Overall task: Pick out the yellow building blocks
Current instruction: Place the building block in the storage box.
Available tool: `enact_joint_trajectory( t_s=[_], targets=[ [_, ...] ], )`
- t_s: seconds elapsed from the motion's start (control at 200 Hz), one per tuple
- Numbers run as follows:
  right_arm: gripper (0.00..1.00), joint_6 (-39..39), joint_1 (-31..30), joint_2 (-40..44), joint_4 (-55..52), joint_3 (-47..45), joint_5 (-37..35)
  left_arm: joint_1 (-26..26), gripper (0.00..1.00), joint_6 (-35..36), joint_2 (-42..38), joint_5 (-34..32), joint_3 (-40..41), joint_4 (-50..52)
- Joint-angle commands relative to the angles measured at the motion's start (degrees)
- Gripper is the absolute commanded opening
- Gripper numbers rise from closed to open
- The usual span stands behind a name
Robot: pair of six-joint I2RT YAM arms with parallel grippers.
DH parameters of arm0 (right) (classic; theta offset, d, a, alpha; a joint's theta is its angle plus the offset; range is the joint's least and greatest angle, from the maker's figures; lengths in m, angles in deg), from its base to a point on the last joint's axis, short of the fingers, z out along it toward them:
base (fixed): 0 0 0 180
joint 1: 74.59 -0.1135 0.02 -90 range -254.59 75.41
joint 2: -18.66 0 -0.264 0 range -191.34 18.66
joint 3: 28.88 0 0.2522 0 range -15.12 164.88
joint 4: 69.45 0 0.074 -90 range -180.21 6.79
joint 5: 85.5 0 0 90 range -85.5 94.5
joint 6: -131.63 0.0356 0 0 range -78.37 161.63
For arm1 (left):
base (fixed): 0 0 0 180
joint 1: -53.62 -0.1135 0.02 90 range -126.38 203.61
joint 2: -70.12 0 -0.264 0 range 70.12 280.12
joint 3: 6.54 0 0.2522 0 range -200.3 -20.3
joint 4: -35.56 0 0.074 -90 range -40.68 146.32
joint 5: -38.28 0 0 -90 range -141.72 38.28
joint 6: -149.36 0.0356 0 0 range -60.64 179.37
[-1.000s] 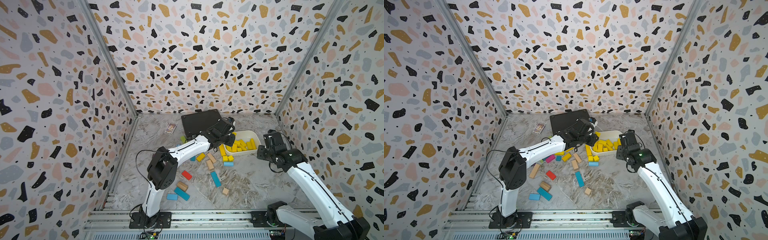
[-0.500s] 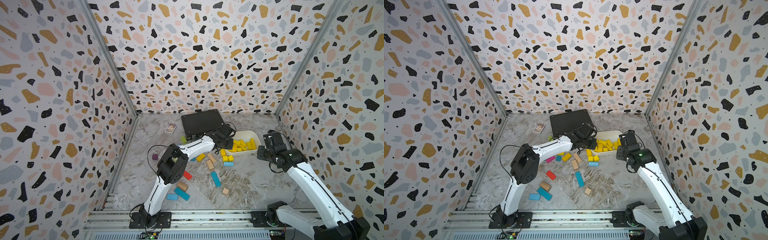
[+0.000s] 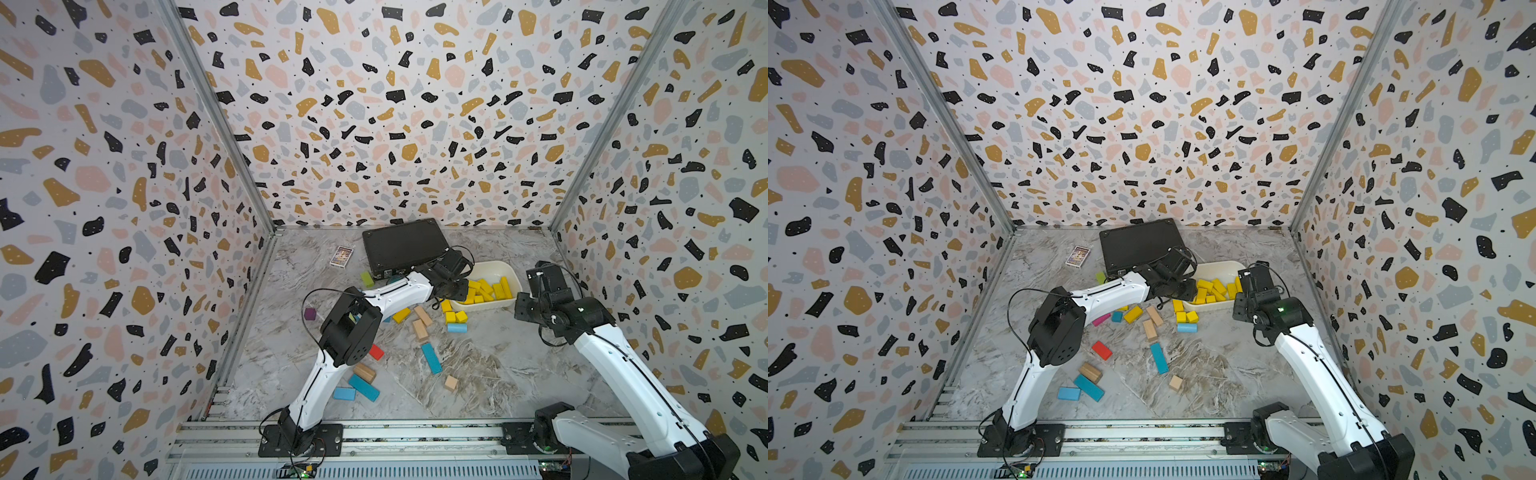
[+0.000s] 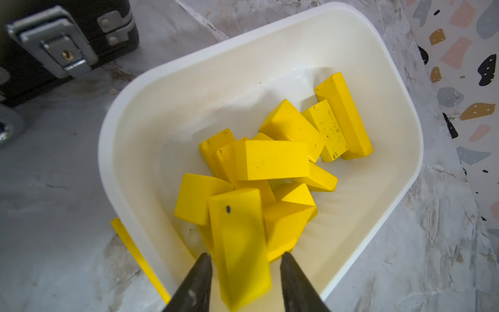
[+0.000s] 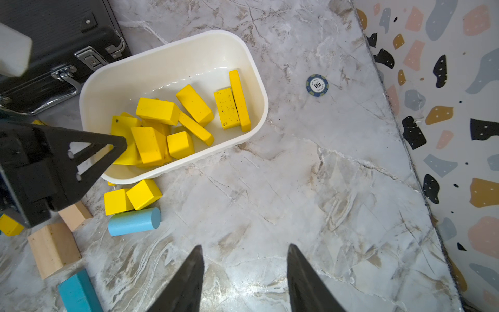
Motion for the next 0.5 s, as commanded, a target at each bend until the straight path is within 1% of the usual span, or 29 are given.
enact_joint_trajectory(
  t_s=[0.0, 0.11, 0.24, 0.375, 0.43, 0.496],
  targets=[
    [0.52, -1.2, 0.2, 0.2, -1.1, 0.9, 0.4, -0.2, 0.53, 3.2, -4.8, -1.8, -0.9, 1.1],
    [0.51, -2.5, 0.1, -1.3, 0.1, 0.9, 4.0, -0.2, 0.57, 5.8, -12.1, -4.8, 3.2, -0.4],
    [0.5, -5.3, 0.2, -5.7, 1.9, 1.4, 13.0, -0.4, 0.57, 6.3, -21.8, -7.5, 10.9, -3.0],
    [0.46, -7.0, -0.2, -13.1, 2.2, 3.3, 22.7, -1.5, 0.54, 2.3, -31.8, -10.0, 21.9, -6.5],
    [0.45, -7.4, -1.3, -16.0, 2.5, 4.1, 24.8, -2.3, 0.54, 0.2, -35.5, -10.6, 26.4, -7.5],
    [0.44, -8.0, -3.3, -18.8, 2.7, 5.0, 25.1, -3.5, 0.53, -1.8, -39.2, -10.9, 31.1, -8.3]
  ],
)
